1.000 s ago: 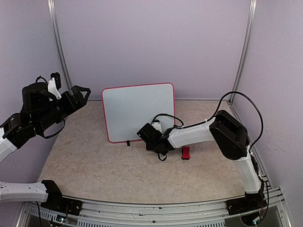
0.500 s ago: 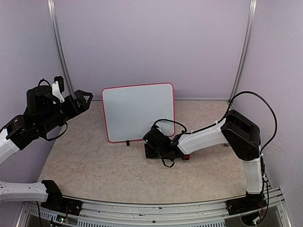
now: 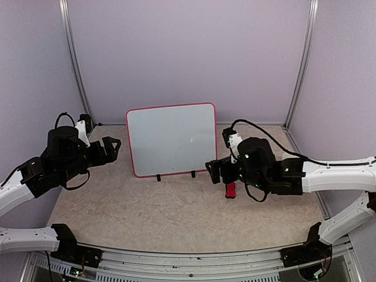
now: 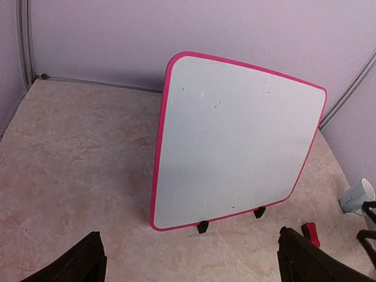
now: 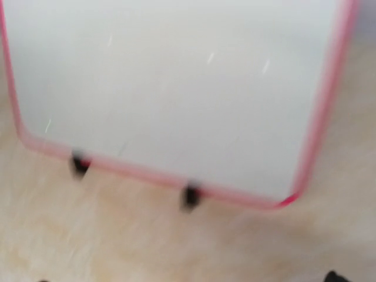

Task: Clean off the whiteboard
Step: Reset both arms

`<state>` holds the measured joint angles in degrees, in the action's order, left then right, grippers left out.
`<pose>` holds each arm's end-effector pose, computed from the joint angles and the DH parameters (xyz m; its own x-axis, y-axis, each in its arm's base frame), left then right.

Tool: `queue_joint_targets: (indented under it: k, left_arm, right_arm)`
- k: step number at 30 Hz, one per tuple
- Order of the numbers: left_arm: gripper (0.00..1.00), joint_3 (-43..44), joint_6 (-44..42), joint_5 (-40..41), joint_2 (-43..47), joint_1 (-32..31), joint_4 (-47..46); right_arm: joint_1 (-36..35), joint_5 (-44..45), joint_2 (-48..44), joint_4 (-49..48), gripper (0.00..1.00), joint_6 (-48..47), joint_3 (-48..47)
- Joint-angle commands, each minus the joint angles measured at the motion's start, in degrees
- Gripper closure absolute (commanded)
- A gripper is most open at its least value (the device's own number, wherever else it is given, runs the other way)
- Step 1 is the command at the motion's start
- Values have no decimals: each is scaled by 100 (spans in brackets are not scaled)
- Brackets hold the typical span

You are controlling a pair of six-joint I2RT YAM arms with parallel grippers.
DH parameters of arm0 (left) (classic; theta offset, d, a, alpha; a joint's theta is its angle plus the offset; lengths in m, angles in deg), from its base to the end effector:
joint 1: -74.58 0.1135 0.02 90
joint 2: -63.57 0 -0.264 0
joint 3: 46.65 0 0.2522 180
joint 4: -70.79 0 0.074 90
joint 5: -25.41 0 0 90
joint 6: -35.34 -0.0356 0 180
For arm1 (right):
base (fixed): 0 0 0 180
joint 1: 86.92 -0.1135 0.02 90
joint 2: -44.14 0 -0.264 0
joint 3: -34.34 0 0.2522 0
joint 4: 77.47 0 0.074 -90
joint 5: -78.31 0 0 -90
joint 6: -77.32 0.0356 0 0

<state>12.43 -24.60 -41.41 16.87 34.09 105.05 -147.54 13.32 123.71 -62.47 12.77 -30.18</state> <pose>0.1493 -0.1090 0.3199 -0.4051 -0.2596 -0.8766 0.1342 0.9316 -0.3379 0.1641 0.2608 0.2544 -0.4840 -0.0659 -0.8726 -0.4454 0.8769 0.1808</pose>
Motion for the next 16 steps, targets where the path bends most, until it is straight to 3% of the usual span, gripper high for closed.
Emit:
queue_joint_targets:
  k: [1, 4, 10, 16]
  left_arm:
    - [1, -187, -606, 76, 164, 107, -329]
    - [1, -324, -801, -4, 174, 195, -452]
    - [1, -498, -871, -173, 350, 349, -575]
    - [1, -489, -871, -212, 398, 422, -513]
  right_arm:
    - [263, 880, -903, 583, 0, -822, 136]
    - [510, 1309, -1368, 1004, 0, -955, -20]
    - [1184, 1223, -2254, 811, 0, -1118, 241]
    - [1257, 1317, -2421, 784, 0, -1053, 264]
